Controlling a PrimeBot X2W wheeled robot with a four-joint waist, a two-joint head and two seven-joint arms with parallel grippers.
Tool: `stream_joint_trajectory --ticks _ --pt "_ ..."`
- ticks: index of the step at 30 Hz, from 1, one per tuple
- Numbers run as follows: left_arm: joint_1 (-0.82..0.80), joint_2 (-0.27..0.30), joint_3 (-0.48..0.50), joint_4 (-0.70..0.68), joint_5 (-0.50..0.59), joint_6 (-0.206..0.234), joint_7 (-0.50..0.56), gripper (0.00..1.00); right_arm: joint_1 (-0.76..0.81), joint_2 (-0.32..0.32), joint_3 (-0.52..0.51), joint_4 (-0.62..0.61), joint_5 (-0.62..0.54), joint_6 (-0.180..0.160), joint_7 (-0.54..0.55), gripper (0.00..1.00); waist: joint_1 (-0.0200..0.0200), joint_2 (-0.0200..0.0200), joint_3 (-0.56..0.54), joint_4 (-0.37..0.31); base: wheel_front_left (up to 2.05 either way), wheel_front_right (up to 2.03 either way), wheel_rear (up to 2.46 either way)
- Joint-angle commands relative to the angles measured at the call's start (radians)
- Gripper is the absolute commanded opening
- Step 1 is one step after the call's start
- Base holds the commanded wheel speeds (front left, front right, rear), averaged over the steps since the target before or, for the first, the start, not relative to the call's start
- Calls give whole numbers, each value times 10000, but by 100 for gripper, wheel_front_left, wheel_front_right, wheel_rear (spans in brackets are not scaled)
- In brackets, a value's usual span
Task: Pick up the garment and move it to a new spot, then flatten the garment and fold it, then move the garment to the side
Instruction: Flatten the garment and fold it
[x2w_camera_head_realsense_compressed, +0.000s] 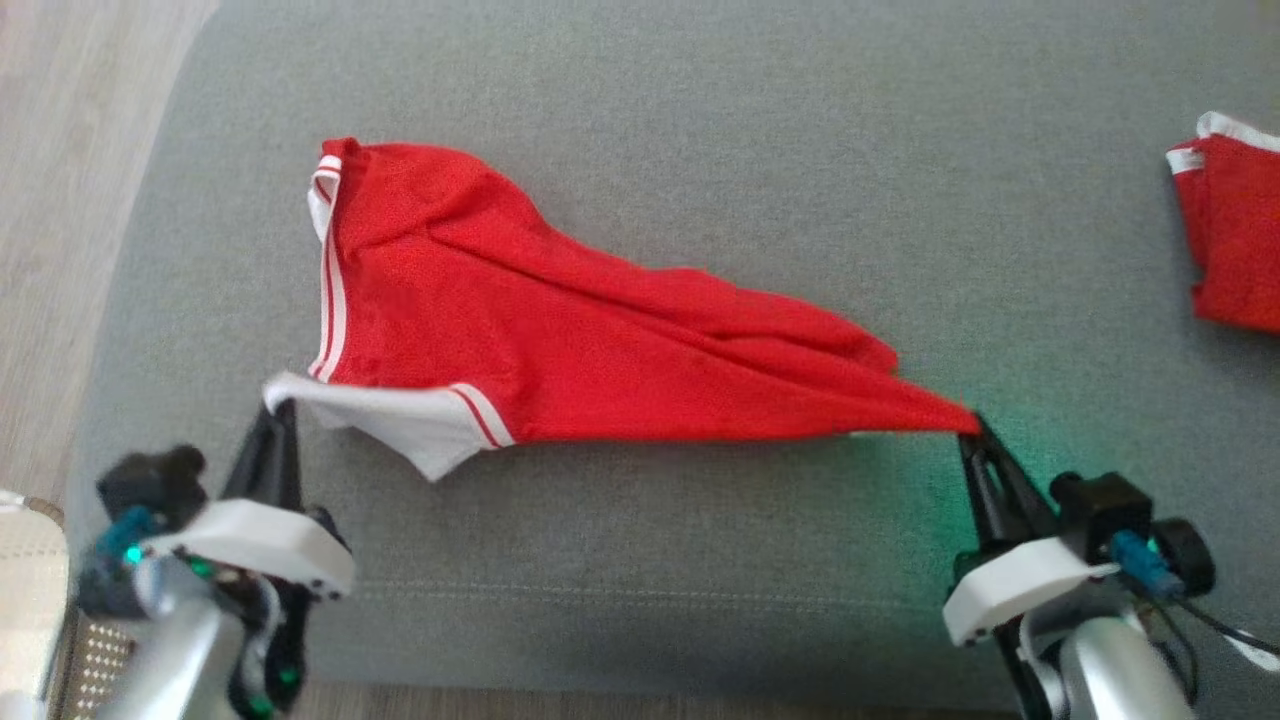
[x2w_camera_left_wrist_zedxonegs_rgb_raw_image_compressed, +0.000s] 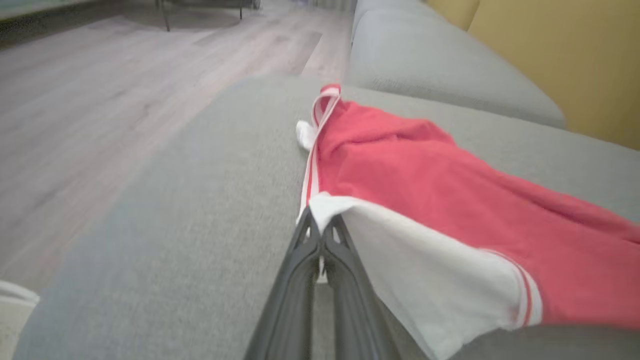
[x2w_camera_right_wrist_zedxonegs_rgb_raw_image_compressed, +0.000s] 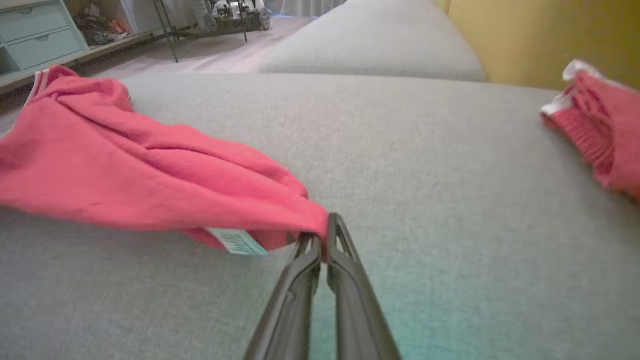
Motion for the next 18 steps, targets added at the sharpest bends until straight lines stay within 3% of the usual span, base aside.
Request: stream_joint_trajectory --ticks 1,6,10,14,18 --pt "-673 655 561 -674 184 -24 -107 0 -372 -75 17 -618 -232 -4 -57 0 0 0 -145 -47 0 0 0" --pt "-2035 1844 831 -2351 774 105 633 0 -1120 -75 -585 -2082 -1243 -4 677 0 0 0 -410 -127 0 0 0" --pt "-3733 2759 955 -3305 1213 -99 1515 0 -2505 -176 -740 -3166 -2030 -4 1606 0 0 0 -422 -264 0 0 0" --pt "-5876 3197 781 -3214 1526 -698 2162 0 -4450 -470 -758 -3337 -2173 -4 2710 0 0 0 -125 -397 0 0 0" --pt "-8102 3135 479 -1924 1531 -1528 2614 0 -6767 -848 -551 -2315 -2203 -4 3702 0 0 0 497 -557 0 0 0"
